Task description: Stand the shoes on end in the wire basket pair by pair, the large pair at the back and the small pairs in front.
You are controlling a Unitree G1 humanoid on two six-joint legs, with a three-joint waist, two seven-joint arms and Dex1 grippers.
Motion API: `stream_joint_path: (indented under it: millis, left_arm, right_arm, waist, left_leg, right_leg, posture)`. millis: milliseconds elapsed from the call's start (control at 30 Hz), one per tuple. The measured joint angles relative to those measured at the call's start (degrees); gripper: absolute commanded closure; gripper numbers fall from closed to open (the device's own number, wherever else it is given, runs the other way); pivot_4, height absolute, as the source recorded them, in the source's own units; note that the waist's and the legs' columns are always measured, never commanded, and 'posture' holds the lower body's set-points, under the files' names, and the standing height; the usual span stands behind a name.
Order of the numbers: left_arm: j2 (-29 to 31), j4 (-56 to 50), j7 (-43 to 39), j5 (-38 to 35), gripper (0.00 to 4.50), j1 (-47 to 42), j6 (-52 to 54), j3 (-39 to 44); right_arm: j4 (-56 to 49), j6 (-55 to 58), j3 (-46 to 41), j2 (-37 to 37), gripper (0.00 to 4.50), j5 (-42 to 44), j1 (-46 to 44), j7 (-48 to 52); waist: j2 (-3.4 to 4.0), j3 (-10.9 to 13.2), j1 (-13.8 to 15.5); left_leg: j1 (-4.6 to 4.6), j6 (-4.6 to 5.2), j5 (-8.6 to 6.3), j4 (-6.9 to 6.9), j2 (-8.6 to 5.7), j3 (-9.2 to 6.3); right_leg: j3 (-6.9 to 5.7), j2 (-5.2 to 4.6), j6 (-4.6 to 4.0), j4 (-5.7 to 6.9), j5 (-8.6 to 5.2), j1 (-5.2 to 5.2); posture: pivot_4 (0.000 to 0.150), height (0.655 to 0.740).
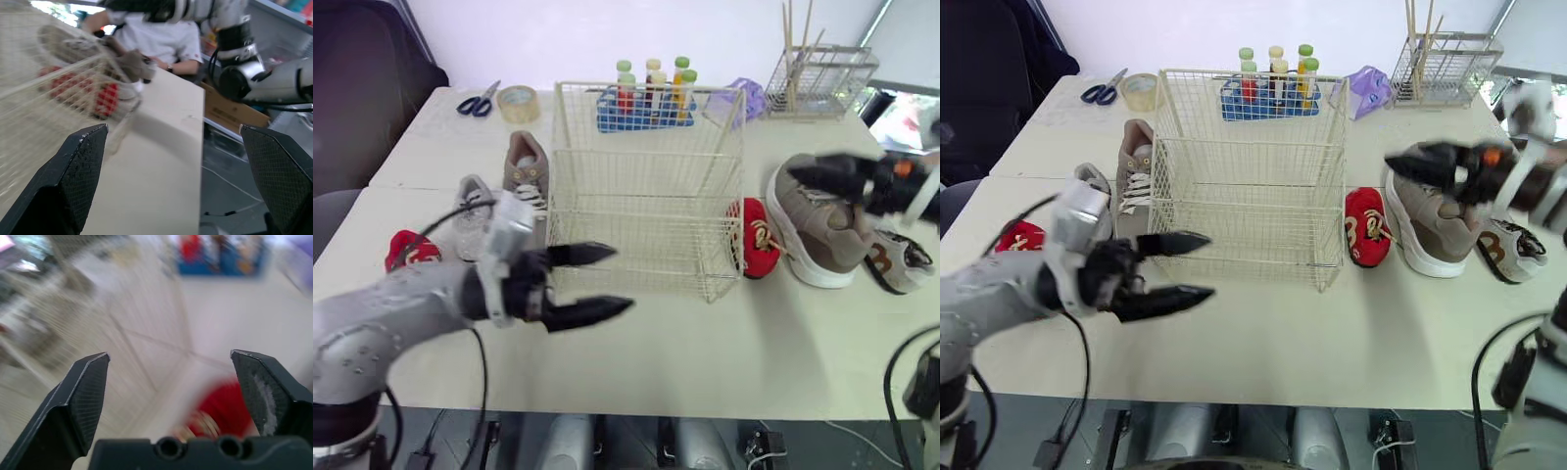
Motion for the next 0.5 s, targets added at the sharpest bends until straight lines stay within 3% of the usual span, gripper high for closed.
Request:
stream_joint_path:
  millis: [100,233,500]
  left_arm:
    - [-4.34,-1.59,3.09,2.25,0.0,-1.0,-1.84,-4.49]
    - [-4.42,-4.32,2.51,4.01,0.0,2.17,-2.32,-7.97]
    - [-4.32,-5.31,2.62,4.94,0.0,4.08,-3.68,-9.13]
  right_arm:
    - [-7.98,-5.1,-9.25,4.33,0.21,-3.07,11.09,-6.44]
    - [-16.13,-5.83,-14.02,12.63,0.21,-2.27,24.08,-9.84]
    - [-17.65,-10.34,-10.69,18.35,0.21,-0.95,26.99,-16.0]
  waist:
    - [0.04,-0.04,0.05]
    - [0.1,-0.1,-0.25]
    - [0.16,-0.17,-0.08]
  left_leg:
    - [0.23,-0.16,0.11,0.04,0.09,-0.02]
    - [0.77,-0.24,0.15,0.07,0.26,-0.01]
    - [0.94,0.05,-0.01,0.05,0.28,-0.02]
  right_leg:
    - [-0.01,0.14,0.03,0.0,-0.02,0.24]
    - [0.09,0.35,0.04,0.1,-0.02,0.7]
    - [0.23,0.44,0.02,0.09,-0.02,0.81]
  posture:
    - [0.15,0.74]
    - [0.15,0.74]
    - [0.15,0.74]
